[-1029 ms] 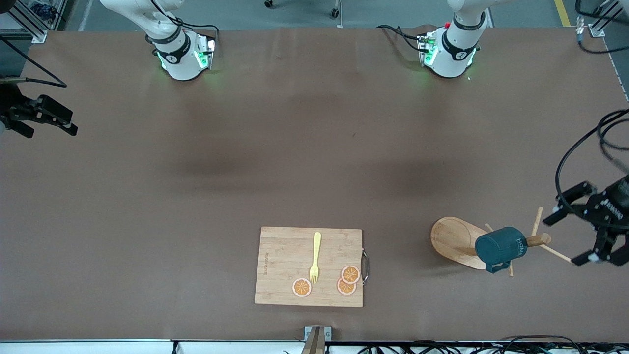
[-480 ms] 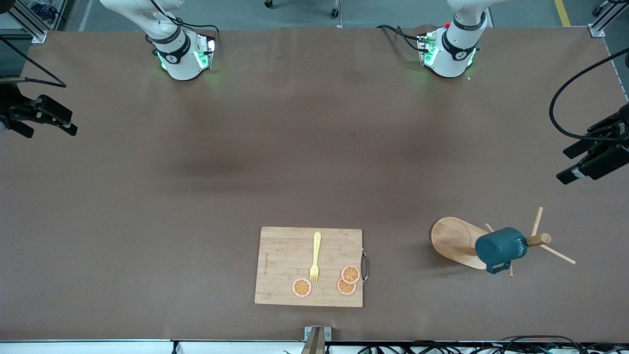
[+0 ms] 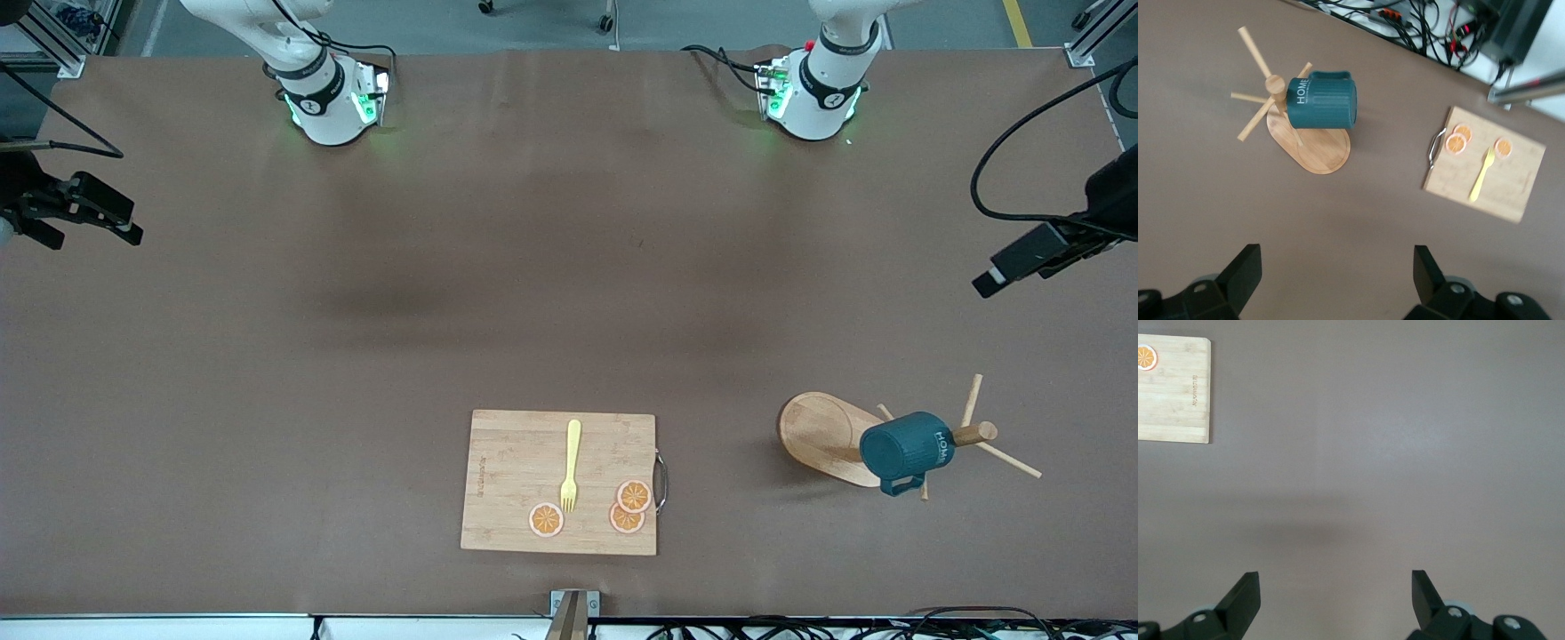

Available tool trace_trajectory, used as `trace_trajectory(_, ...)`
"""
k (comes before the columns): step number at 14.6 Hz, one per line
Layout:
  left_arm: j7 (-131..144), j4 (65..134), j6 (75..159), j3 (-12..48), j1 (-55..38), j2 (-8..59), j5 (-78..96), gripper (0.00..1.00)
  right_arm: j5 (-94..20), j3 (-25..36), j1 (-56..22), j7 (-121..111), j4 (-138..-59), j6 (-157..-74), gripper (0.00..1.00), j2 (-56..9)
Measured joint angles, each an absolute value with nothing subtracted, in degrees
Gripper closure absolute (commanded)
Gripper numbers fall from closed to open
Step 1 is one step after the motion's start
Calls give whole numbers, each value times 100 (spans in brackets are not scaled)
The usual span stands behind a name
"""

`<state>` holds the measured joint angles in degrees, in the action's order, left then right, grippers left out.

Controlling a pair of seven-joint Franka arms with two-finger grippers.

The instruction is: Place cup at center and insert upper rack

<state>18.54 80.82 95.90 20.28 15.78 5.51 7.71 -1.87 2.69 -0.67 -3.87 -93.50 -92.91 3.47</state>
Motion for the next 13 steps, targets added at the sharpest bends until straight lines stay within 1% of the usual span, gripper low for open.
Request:
trace_trajectory(5,653,8176,9174,2033,1616,483,562,0,-175,271,-67,-387,-9359,-9310,0,347)
trace_trajectory(9,313,8546,9161,2034,1622,311,443,0,-145,273,-67,-386,-9362,-9311,0,347)
trace_trajectory(13,290,8610,9161,2029,1601,180,420,0,-137,272,-67,-386,-9364,-9311,0,347)
